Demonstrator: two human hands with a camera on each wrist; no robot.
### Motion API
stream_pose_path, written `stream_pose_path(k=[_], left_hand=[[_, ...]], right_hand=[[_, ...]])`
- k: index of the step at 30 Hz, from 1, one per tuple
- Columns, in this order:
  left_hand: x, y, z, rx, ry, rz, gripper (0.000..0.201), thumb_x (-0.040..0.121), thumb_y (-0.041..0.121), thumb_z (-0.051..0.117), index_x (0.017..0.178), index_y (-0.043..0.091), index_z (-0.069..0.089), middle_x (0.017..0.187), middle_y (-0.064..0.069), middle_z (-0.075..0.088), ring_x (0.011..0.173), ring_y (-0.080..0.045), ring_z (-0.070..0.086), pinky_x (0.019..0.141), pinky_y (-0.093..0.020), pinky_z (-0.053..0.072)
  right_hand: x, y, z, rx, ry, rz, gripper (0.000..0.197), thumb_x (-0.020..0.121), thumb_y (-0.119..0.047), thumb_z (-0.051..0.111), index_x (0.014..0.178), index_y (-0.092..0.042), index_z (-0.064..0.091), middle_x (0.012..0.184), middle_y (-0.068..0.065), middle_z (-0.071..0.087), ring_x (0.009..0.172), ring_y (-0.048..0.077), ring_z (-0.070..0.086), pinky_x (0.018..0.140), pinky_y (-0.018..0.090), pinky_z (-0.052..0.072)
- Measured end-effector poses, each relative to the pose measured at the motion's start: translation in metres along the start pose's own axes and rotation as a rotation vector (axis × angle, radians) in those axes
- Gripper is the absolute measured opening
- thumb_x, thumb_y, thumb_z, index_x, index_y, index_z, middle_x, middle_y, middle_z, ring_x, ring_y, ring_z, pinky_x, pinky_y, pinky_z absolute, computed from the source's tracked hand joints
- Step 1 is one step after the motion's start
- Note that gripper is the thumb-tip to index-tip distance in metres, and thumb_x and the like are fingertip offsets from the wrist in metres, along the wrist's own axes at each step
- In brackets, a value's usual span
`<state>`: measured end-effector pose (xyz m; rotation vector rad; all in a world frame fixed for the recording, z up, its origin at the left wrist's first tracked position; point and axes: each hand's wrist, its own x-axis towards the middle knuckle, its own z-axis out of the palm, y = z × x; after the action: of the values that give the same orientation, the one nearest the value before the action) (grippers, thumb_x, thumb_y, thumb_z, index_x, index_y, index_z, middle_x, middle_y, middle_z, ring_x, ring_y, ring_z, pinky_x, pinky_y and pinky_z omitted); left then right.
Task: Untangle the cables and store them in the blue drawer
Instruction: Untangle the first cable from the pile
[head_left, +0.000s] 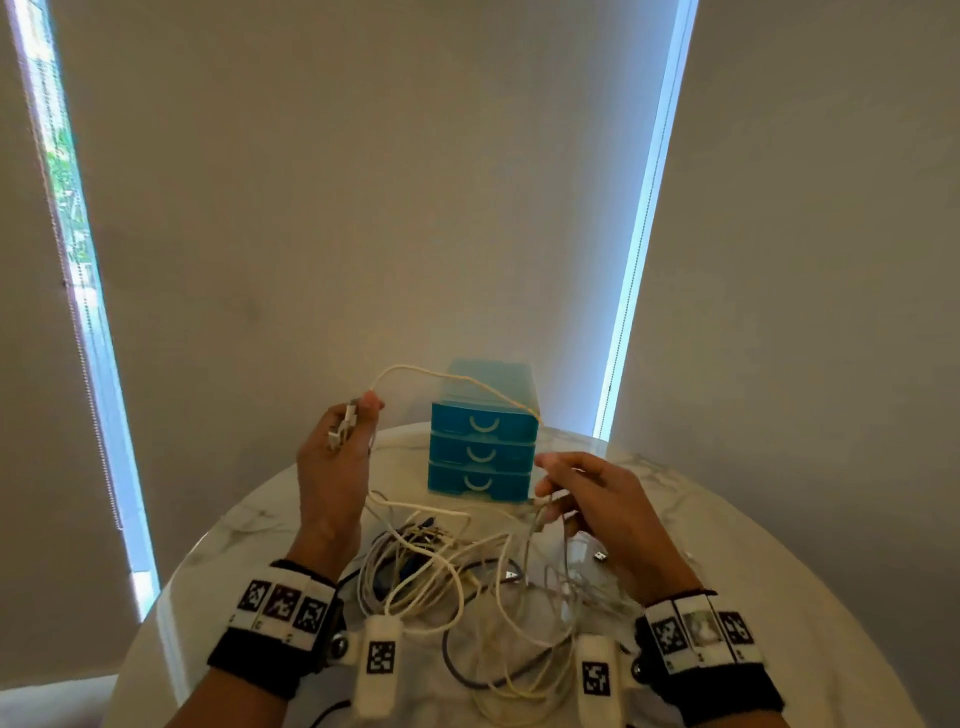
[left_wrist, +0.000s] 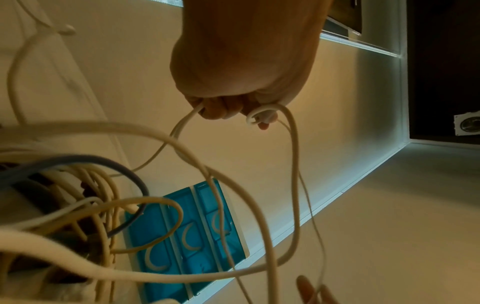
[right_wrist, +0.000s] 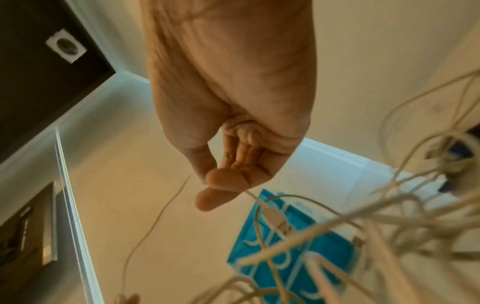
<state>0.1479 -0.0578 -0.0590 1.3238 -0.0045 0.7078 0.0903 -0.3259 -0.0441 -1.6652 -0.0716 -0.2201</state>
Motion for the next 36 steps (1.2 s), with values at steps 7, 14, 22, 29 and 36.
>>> stream_pose_path(k=[7,14,22,29,36], left_hand=[[-0.005,0.006,-0.002,0.12,-0.235,-0.088,0.032,0.098,0.055,0.069,0.101,0.027,0.084,0.084,0.017,0.078,0.08,-0.001,0.065,0.075,-0.03,0.05],[-0.014,0.012,0.005,0.281,-0.448,-0.046,0.033,0.098,0.059,0.065,0.095,0.032,0.085,0.094,0.03,0.078,0.09,0.018,0.067,0.078,-0.019,0.049],[-0.014,0.015,0.0,0.195,-0.328,-0.096,0.036,0.1,0.056,0.065,0.092,0.028,0.086,0.061,0.018,0.055,0.058,0.002,0.046,0.068,-0.03,0.043],[-0.018,0.018,0.002,0.239,-0.386,-0.081,0.036,0.103,0.056,0.061,0.094,0.032,0.086,0.061,0.022,0.059,0.062,0.006,0.052,0.069,-0.027,0.044],[-0.023,0.024,0.001,0.3,-0.512,-0.078,0.034,0.102,0.053,0.063,0.098,0.028,0.085,0.073,0.028,0.072,0.07,0.017,0.06,0.071,-0.027,0.044]], right_hand=[[0.032,-0.044,0.003,0.621,-0.199,0.144,0.017,0.108,-0.022,0.06,0.111,-0.006,0.067,0.053,-0.006,0.039,0.037,0.007,0.032,0.038,0.02,0.027],[0.044,-0.055,0.01,0.494,-0.126,0.135,0.032,0.109,-0.026,0.061,0.131,-0.005,0.067,0.055,-0.005,0.04,0.04,0.007,0.03,0.041,0.02,0.029],[0.036,-0.035,-0.002,-0.144,0.082,0.243,0.026,0.091,-0.035,0.084,0.092,-0.01,0.082,0.054,-0.003,0.045,0.044,0.011,0.03,0.043,0.022,0.031],[0.036,-0.036,0.0,0.067,0.071,0.171,0.041,0.103,-0.049,0.067,0.111,-0.01,0.075,0.088,0.004,0.08,0.046,0.01,0.037,0.042,0.021,0.031],[0.038,-0.036,0.016,0.679,0.157,0.149,0.026,0.102,-0.029,0.073,0.111,-0.004,0.073,0.116,0.018,0.079,0.096,0.02,0.076,0.074,0.027,0.064]])
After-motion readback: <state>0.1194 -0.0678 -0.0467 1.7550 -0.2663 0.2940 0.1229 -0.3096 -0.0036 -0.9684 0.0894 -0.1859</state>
